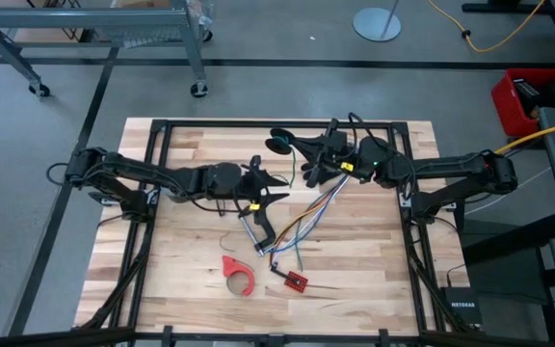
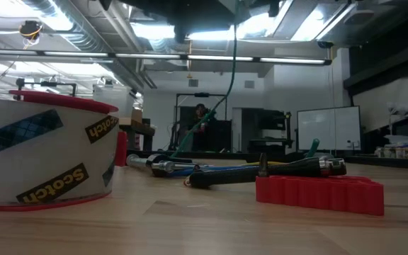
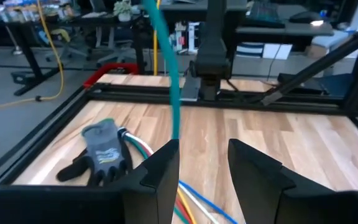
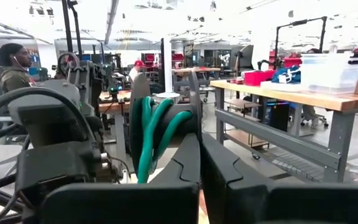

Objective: Coil cords
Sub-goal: Coil the green wire around the spool

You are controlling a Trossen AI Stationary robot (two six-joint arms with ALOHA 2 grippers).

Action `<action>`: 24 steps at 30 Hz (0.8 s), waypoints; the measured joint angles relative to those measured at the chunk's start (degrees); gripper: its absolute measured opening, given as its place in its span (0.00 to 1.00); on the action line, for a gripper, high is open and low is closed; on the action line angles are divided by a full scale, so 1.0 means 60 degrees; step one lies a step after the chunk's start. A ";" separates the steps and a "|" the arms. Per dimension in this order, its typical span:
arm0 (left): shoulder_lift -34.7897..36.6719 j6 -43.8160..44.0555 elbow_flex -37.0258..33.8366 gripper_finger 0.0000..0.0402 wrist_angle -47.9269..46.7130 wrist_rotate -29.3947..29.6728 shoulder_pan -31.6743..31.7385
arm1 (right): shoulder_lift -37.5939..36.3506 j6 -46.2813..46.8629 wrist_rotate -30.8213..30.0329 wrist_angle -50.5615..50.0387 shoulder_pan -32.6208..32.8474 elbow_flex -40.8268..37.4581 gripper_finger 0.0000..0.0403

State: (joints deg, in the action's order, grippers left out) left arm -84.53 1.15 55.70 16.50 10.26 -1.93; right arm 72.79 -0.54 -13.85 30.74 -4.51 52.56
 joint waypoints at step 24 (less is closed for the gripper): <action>-0.0284 -0.0317 0.0000 0.32 0.1056 0.0025 0.0017 | 0.0006 0.0000 0.0333 0.0954 0.0000 -0.0004 0.00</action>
State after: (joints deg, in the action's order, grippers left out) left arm -86.24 -0.75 55.70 22.84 10.41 -1.83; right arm 72.83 -0.54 -11.85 36.47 -4.51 52.53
